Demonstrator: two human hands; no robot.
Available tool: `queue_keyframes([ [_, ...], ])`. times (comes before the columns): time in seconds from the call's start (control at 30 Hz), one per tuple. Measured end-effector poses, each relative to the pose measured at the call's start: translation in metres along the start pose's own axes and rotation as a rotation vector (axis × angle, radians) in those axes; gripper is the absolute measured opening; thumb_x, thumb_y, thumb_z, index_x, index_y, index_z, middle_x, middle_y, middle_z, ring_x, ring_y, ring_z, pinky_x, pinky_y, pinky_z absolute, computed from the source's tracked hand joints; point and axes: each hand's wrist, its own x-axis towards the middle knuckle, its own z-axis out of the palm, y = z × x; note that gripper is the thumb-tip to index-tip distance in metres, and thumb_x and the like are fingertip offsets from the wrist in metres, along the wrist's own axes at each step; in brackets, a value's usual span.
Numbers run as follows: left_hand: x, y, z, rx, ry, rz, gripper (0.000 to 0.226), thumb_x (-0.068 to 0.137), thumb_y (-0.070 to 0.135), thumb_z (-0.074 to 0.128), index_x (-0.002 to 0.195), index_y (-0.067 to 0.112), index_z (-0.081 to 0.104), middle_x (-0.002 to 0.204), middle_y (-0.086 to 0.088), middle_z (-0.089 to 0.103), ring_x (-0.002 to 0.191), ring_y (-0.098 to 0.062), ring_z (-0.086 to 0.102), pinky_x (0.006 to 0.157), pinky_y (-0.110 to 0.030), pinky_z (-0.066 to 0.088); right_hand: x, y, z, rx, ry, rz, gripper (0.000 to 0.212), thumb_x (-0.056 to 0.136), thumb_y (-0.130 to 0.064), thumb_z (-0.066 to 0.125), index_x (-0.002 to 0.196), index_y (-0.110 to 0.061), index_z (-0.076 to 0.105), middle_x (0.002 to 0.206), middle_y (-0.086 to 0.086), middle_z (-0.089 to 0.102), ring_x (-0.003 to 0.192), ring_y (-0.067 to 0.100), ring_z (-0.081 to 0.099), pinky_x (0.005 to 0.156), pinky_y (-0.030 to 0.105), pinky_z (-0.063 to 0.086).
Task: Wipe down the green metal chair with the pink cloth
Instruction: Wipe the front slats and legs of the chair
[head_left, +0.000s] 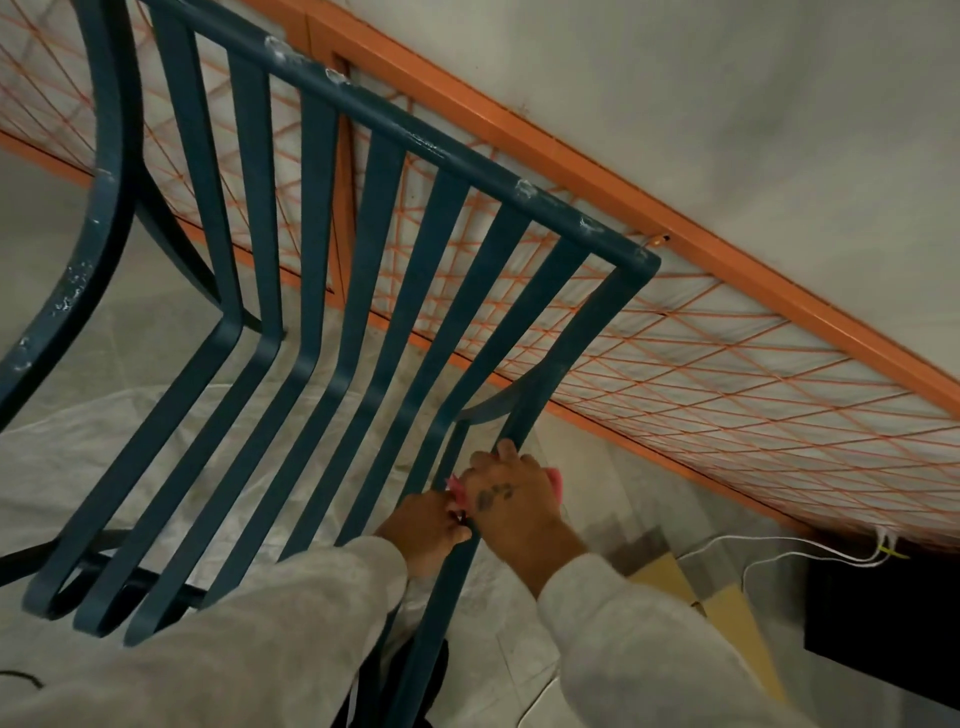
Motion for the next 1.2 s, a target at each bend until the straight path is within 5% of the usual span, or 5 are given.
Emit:
queue_keyframes([
  [0.3,0.004,-0.003,0.003,-0.006,0.008,-0.027,0.026,0.094,0.026,0.055,0.114,0.010,0.058,0.109,-0.008,0.065,0.094,-0.019,0.062,0.084,-0.027,0.049,-0.007,0.050,0.003,0.248,0.239,-0.008,0.055,0.088,-0.007,0.056,0.135,-0.035,0.046,0.145,-0.009,0.037,0.126,0.025,0.039,0.098,0.050,0.045],
  [0.7,-0.007,0.018,-0.002,-0.137,0.179,0.061,0.065,0.091,0.013,0.060,0.147,0.026,0.029,0.135,-0.007,0.054,0.121,-0.023,0.056,0.105,-0.035,0.045,-0.027,0.071,0.042,1.763,0.374,0.452,0.016,0.095,-0.025,0.061,0.102,-0.036,0.069,0.067,0.004,0.061,0.048,0.017,0.051,0.049,0.029,0.046],
  [0.87,0.010,0.056,-0.022,-0.227,0.295,0.147,0.058,0.091,0.003,0.057,0.143,0.020,0.038,0.135,-0.001,0.052,0.115,-0.012,0.051,0.097,-0.021,0.041,0.002,0.078,0.018,1.752,0.561,0.473,0.030,0.094,-0.021,0.061,0.122,-0.030,0.057,0.100,-0.004,0.065,0.089,0.013,0.064,0.081,0.031,0.055],
  [1.03,0.019,0.066,-0.020,-0.216,0.266,0.165,0.059,0.090,-0.003,0.055,0.141,0.021,0.040,0.129,0.004,0.055,0.115,-0.014,0.054,0.097,-0.025,0.045,-0.002,0.046,0.034,1.769,0.449,0.501,0.011,0.099,-0.026,0.054,0.104,-0.028,0.064,0.084,-0.007,0.066,0.071,0.006,0.061,0.052,0.008,0.045],
  [1.2,0.022,0.065,-0.017,-0.171,0.285,0.197,0.050,0.090,0.005,0.060,0.135,0.024,0.050,0.120,0.012,0.056,0.108,-0.005,0.055,0.090,-0.013,0.044,-0.014,0.022,0.067,1.706,0.142,0.520,0.017,0.097,-0.026,0.053,0.086,-0.024,0.066,0.071,0.002,0.066,0.063,0.020,0.062,0.067,0.041,0.058],
])
